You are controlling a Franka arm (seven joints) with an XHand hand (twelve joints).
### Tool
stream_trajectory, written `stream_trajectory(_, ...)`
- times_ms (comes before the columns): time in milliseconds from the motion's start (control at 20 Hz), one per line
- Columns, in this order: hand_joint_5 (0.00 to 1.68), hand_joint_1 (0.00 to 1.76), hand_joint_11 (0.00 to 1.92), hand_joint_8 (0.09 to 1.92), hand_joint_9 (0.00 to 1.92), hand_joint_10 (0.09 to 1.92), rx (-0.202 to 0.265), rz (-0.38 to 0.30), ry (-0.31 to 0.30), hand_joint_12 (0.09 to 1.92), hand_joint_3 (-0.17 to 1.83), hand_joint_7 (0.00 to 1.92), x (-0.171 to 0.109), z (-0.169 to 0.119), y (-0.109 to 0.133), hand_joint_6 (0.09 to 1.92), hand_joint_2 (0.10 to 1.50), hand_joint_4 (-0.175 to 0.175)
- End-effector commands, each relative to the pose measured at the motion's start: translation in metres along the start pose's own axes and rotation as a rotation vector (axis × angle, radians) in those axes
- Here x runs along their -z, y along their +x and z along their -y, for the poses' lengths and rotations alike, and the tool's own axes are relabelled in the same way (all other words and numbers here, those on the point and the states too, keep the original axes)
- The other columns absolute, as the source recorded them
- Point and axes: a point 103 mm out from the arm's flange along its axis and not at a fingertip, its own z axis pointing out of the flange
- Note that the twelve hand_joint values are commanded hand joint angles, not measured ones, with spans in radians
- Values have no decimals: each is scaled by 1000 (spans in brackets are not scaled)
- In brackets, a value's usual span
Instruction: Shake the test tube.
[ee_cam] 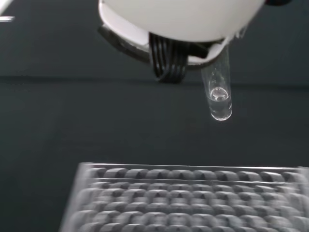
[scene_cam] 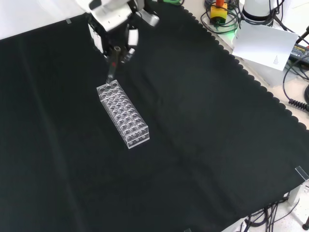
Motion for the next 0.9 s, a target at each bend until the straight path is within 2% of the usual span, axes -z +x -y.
stream_trajectory(50, 1324, 1443, 1357, 678, 1582, 87, -260, 65, 12, 779, 692, 1432, 5, 18, -123, 380, 575, -175)
stream_trajectory(300, 1325, 1443, 1357, 678, 1583, 87, -386, 100, 8, 779, 693, 1432, 13, 38, -184, 380, 575, -175)
stream_trajectory(450, 1325, 1443, 1357, 678, 1583, 87, -406, 94, -2, 779, 694, 1433, 18, 42, -196, 380, 575, -175)
stream_trajectory(650, 1325, 1443, 1358, 678, 1584, 87, -367, 79, -7, 779, 694, 1433, 16, 37, -179, 380, 574, -175)
stream_trajectory(900, 1325, 1443, 1357, 678, 1584, 87, -265, 36, -5, 779, 695, 1433, 9, 18, -124, 380, 574, -175)
